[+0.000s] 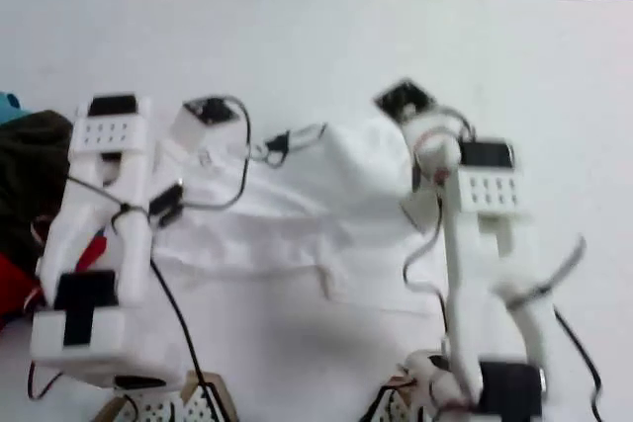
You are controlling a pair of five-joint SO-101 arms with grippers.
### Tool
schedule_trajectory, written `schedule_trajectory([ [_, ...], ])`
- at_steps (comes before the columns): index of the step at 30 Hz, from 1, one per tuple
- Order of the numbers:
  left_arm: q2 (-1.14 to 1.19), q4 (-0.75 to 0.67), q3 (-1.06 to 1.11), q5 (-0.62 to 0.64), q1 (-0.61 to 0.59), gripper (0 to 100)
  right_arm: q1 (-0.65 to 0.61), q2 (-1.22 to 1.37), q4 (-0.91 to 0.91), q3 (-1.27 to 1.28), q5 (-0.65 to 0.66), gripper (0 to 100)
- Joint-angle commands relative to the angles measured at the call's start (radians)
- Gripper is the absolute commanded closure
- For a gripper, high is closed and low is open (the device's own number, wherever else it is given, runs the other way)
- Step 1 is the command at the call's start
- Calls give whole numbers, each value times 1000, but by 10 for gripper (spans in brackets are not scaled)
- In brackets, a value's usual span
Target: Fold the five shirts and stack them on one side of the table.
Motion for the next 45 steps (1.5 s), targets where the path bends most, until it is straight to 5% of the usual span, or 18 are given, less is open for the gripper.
schedule_trajectory([
  [1, -135, -29, 122, -12, 0, 975, 82, -220, -7, 152, 63, 978],
  [12, -233, 46, 199, -17, -6, 975, 174, -420, 117, 275, 187, 978],
  [25, -152, -198, 366, -55, -8, 973, 125, -427, -28, 477, 181, 975],
  [32, -124, -215, 344, -52, -8, 842, 125, -429, -33, 471, 187, 779],
  [35, -126, -199, 308, -11, -29, 759, 133, -430, -28, 413, 183, 789],
  [41, -126, -23, 8, 35, -69, 788, 171, -492, -116, 241, 66, 818],
  [45, -114, -14, -163, 212, -41, 896, 99, -450, -272, 233, -61, 995],
])
